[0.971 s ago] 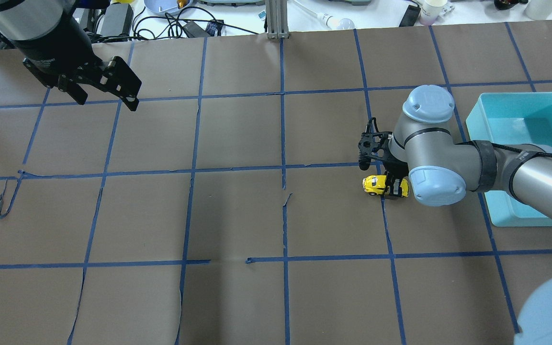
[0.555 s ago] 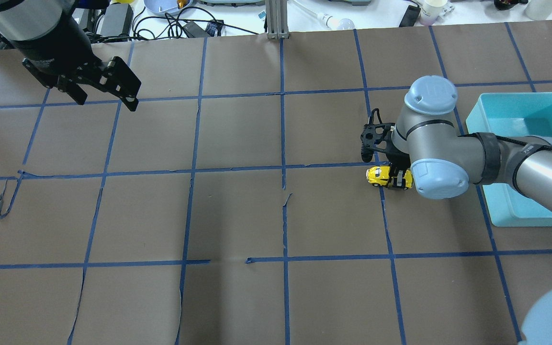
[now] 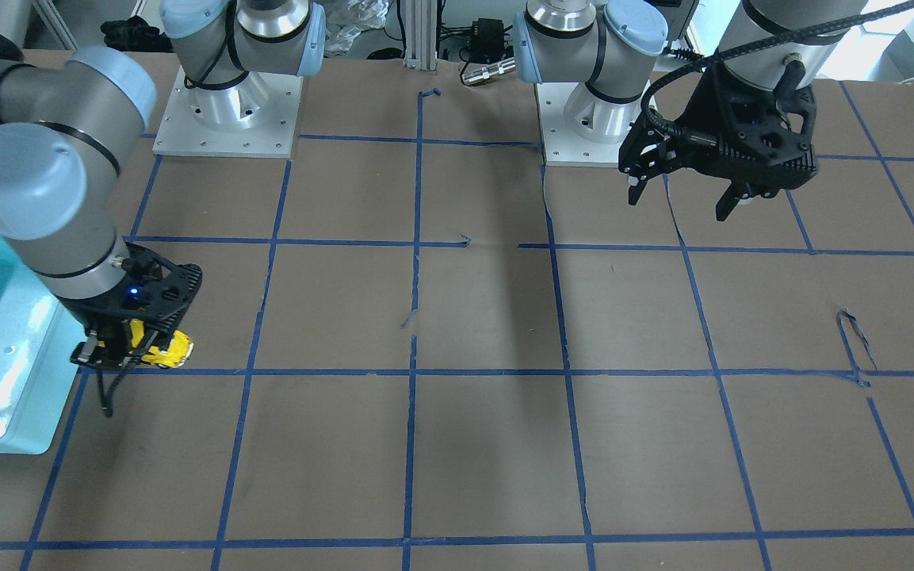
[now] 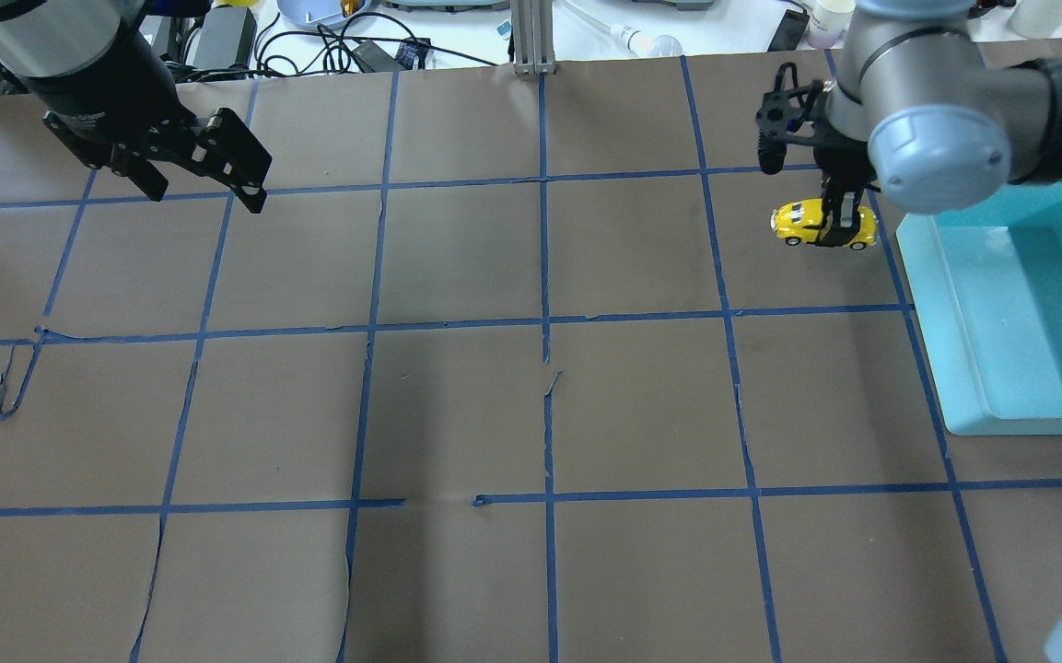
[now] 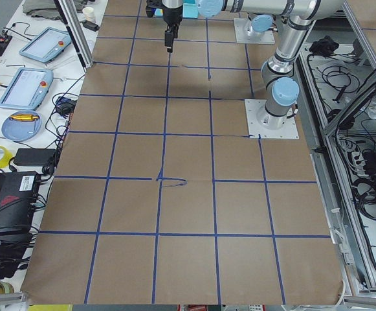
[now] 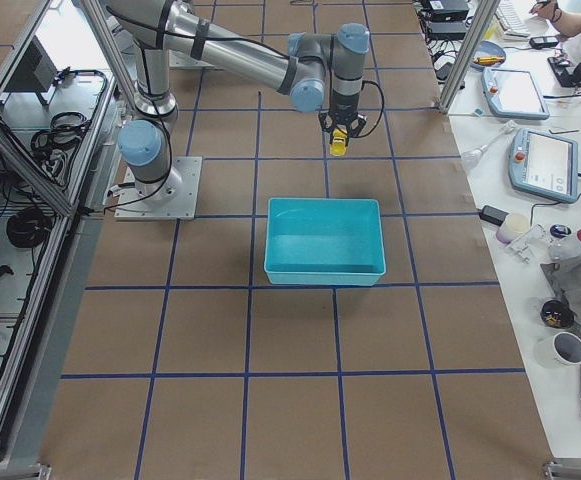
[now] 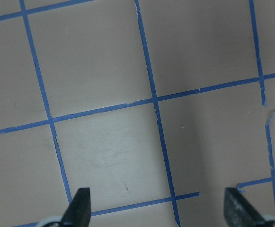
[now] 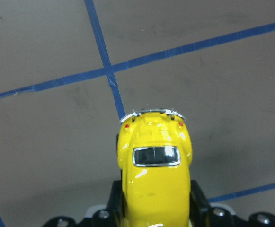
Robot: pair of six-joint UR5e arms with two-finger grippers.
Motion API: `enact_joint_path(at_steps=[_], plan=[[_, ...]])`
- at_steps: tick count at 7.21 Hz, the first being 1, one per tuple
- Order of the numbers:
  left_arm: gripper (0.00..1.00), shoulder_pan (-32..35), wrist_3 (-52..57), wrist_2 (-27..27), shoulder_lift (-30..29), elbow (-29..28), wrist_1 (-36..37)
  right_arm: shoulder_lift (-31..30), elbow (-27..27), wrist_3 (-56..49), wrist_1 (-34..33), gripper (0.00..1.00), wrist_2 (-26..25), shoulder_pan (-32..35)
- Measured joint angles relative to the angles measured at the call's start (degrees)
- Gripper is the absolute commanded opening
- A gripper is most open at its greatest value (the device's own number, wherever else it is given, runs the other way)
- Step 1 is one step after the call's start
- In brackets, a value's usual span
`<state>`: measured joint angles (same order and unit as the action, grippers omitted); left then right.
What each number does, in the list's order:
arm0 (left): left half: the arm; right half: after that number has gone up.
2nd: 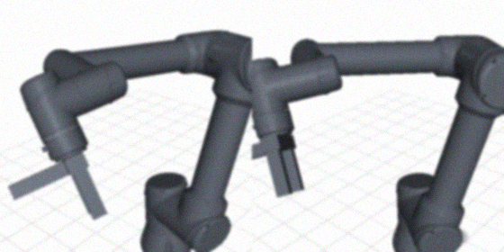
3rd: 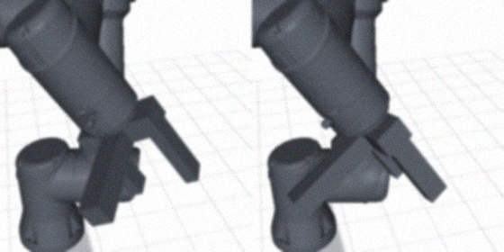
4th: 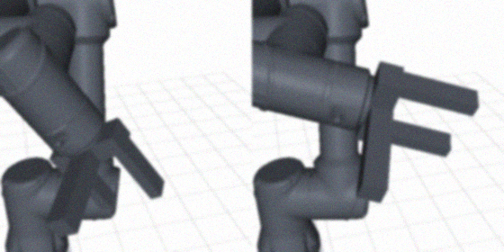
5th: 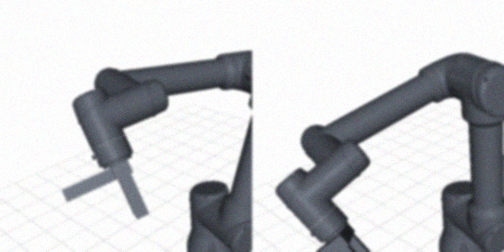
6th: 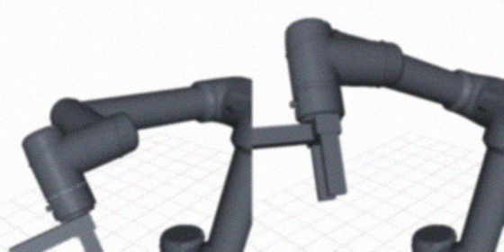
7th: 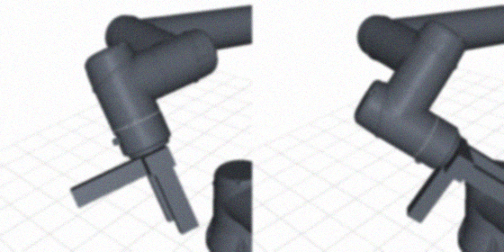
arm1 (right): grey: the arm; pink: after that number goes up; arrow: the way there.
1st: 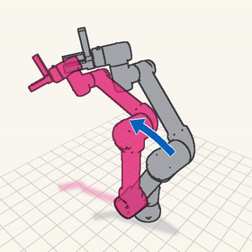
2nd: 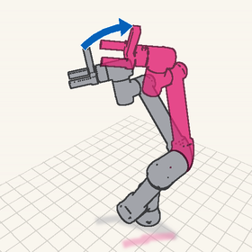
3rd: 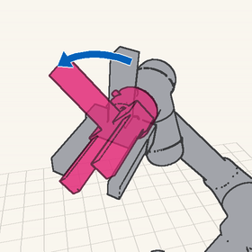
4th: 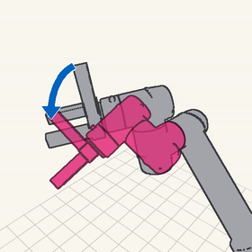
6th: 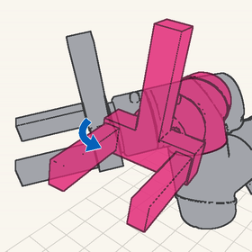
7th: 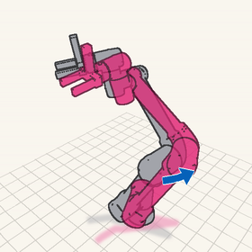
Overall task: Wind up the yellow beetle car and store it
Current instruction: 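Lift the car with the right gripper and carry it to the blue bin, then lower the car into the blue bin and open the right gripper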
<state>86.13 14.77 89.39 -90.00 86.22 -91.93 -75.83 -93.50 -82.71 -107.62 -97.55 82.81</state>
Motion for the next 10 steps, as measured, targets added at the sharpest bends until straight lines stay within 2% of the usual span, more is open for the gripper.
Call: enact_joint_path(at_steps=[1,2,4,5,7,10], plan=[[1.00,0.0,0.0,0.0,0.0,0.0,0.0,-0.1,3.8,-3.6,4.8,0.00,-0.2,-4.0],[1.00,0.0,0.0,0.0,0.0,0.0,0.0,-0.1,5.6,-8.0,6.8,0.00,-1.1,-7.7],[1.00,0.0,0.0,0.0,0.0,0.0,0.0,0.4,5.4,-18.4,6.8,0.00,-1.6,-15.4],[1.00,0.0,0.0,0.1,0.0,0.0,0.0,0.8,3.3,-23.2,4.1,0.00,-1.5,-18.5],[1.00,0.0,0.0,0.1,0.0,-0.1,0.0,1.1,-4.1,-30.9,-6.0,0.00,-1.4,-22.5],[1.00,-0.2,0.1,0.1,0.0,-0.1,0.0,2.1,-13.2,-33.5,-17.0,0.00,-1.3,-25.6]])
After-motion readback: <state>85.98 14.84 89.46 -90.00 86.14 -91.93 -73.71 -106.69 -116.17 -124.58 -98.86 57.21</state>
